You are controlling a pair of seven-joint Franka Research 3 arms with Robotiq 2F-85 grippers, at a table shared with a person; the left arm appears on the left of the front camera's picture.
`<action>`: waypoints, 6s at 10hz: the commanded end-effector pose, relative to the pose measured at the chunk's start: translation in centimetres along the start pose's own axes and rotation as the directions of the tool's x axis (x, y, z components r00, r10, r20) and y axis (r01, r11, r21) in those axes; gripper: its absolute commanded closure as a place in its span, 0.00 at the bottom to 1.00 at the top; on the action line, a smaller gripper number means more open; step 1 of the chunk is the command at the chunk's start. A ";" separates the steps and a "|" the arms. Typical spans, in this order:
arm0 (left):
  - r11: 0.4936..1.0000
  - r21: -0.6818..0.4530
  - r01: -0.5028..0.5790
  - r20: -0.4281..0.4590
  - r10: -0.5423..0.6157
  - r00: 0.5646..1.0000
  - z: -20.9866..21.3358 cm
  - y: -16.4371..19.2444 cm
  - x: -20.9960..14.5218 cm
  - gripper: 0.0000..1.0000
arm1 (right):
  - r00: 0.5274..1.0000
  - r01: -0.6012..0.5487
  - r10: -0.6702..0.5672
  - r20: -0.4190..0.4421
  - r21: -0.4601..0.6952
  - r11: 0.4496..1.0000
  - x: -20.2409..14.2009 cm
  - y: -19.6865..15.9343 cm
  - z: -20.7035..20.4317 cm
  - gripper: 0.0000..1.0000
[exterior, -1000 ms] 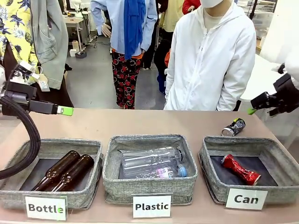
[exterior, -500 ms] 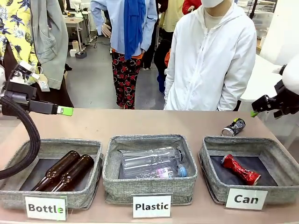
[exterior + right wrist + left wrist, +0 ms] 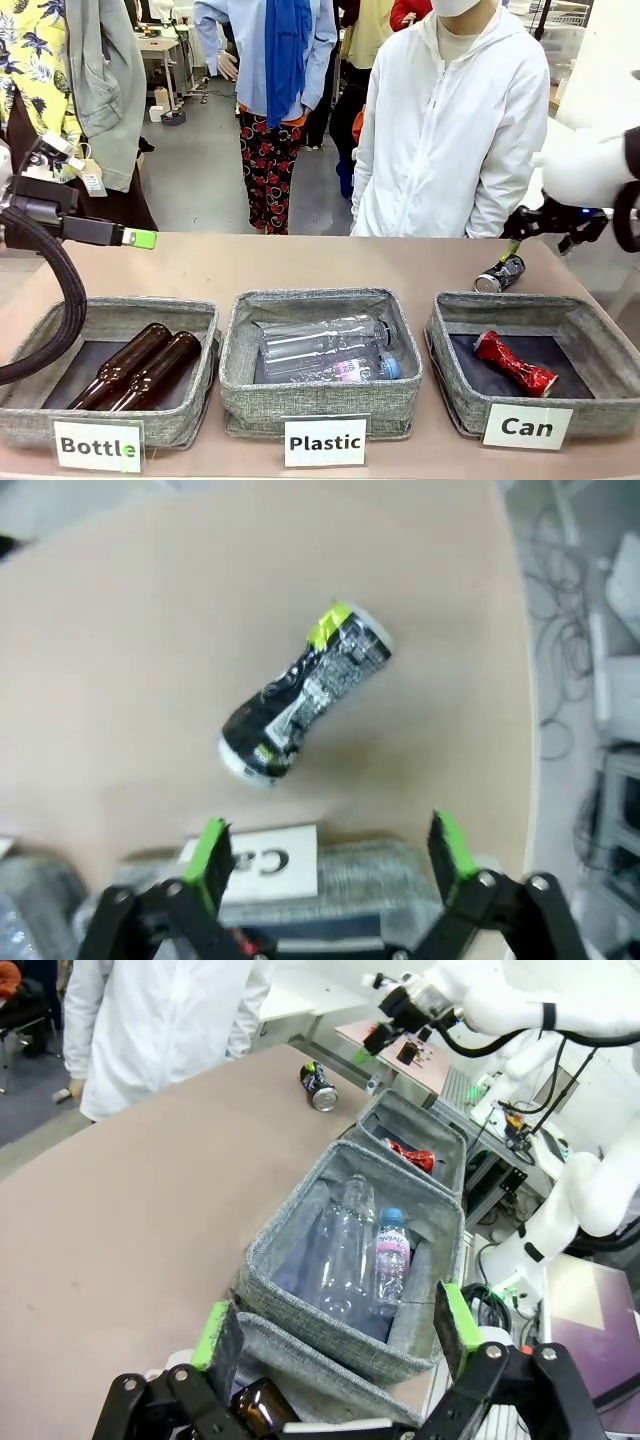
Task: Sort the can waste into the basket.
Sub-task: Pick up the can waste from the table and place it in the right Fabric basket.
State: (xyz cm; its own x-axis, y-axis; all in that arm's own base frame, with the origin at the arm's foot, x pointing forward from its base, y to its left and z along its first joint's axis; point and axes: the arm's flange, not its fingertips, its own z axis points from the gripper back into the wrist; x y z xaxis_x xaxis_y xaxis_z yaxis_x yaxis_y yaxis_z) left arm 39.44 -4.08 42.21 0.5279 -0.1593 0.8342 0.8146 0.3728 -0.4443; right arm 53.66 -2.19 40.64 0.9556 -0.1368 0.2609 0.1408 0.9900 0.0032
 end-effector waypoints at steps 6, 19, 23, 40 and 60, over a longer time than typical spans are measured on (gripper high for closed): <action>1.000 -0.010 0.007 -0.003 -0.007 1.000 0.4 -0.1 0.0 0.00 | 0.804 0.579 -0.588 -0.084 -0.111 0.808 5.2 1.9 -6.1 0.00; 1.000 -0.010 0.007 -0.003 -0.007 1.000 0.4 -0.1 0.0 0.00 | 0.776 0.617 -0.630 -0.040 -0.165 0.770 6.6 1.7 -11.9 0.00; 1.000 -0.010 0.007 -0.003 -0.007 1.000 0.4 -0.1 0.0 0.00 | 0.802 0.574 -0.594 -0.069 -0.188 0.797 6.3 1.7 -12.1 0.60; 1.000 -0.010 0.007 -0.003 -0.007 1.000 0.4 -0.1 0.0 0.00 | 0.311 -0.890 0.934 0.174 0.399 0.222 -10.7 0.3 6.0 1.00; 1.000 -0.010 0.007 -0.003 -0.007 1.000 0.4 -0.1 0.0 0.00 | 0.950 -0.301 0.243 0.198 0.788 0.536 -7.9 3.9 5.4 0.00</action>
State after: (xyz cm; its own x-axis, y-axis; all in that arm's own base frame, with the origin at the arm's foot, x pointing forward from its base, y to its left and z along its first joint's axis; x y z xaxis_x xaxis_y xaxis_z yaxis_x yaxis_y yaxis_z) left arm 39.45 -4.08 42.20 0.5282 -0.1593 0.8340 0.8146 0.3724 -0.4448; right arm 43.35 2.24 43.36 0.5734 0.7379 0.3561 -0.8037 0.4220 0.4195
